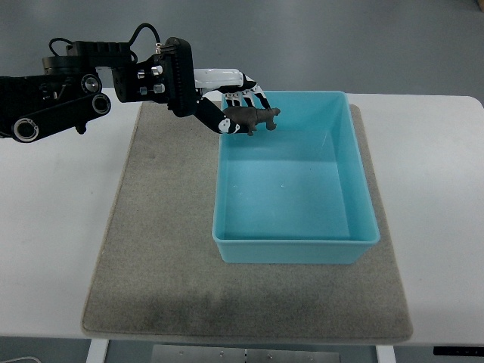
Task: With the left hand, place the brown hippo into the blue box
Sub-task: 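Lift the hippo and carry it with the left hand into the blue box, then open the left hand fingers to release the hippo in the box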
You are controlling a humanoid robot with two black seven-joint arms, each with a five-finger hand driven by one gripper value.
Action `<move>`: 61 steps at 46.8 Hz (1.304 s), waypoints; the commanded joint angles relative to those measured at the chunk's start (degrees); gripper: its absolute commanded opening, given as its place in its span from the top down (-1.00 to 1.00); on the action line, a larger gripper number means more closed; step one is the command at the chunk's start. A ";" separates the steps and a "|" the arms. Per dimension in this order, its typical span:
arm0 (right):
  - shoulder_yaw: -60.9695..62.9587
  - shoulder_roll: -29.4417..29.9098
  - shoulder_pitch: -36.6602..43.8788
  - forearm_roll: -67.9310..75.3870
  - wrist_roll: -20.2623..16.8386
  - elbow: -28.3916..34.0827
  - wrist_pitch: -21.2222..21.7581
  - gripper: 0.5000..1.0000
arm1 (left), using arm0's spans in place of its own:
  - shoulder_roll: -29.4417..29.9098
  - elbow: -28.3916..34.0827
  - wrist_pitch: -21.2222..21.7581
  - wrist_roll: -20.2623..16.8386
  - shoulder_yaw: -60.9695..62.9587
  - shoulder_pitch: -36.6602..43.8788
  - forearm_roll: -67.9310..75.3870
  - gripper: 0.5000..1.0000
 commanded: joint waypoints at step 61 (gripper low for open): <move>0.07 0.00 0.01 -0.01 0.00 0.00 0.00 -0.74 | -4.71 0.84 0.04 0.05 -0.08 2.22 -0.85 -0.12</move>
